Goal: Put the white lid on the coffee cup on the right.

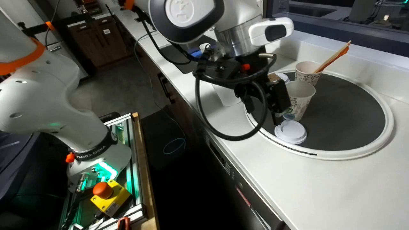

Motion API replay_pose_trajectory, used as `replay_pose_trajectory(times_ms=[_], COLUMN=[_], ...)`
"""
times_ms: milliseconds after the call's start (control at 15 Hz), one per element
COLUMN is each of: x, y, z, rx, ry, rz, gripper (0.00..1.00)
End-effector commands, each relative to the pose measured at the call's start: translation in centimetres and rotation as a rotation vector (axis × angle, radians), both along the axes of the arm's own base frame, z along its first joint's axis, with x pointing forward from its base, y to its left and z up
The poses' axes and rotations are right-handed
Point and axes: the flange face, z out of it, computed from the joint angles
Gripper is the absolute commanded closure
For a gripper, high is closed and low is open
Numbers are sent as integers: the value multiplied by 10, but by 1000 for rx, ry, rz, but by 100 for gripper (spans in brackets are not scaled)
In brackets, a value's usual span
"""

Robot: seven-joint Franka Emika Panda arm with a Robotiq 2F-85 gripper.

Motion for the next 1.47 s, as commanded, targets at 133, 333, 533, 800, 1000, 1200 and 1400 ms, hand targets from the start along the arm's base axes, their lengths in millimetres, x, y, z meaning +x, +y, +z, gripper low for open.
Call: replay_pose_trajectory(times_ms=[133, 333, 533, 800, 1000, 1200, 1400], x=[24, 27, 44, 60, 65, 63, 65], y=[0, 1, 15, 42, 48, 44, 35], z=[-16, -17, -27, -54, -76, -92, -102], rx=[3, 10, 39, 121, 167, 181, 181], ry=[9, -18, -151, -231, -174, -138, -137], rz=[-39, -13, 40, 44, 14, -14, -33], gripper=[0, 0, 0, 0, 0, 0, 0])
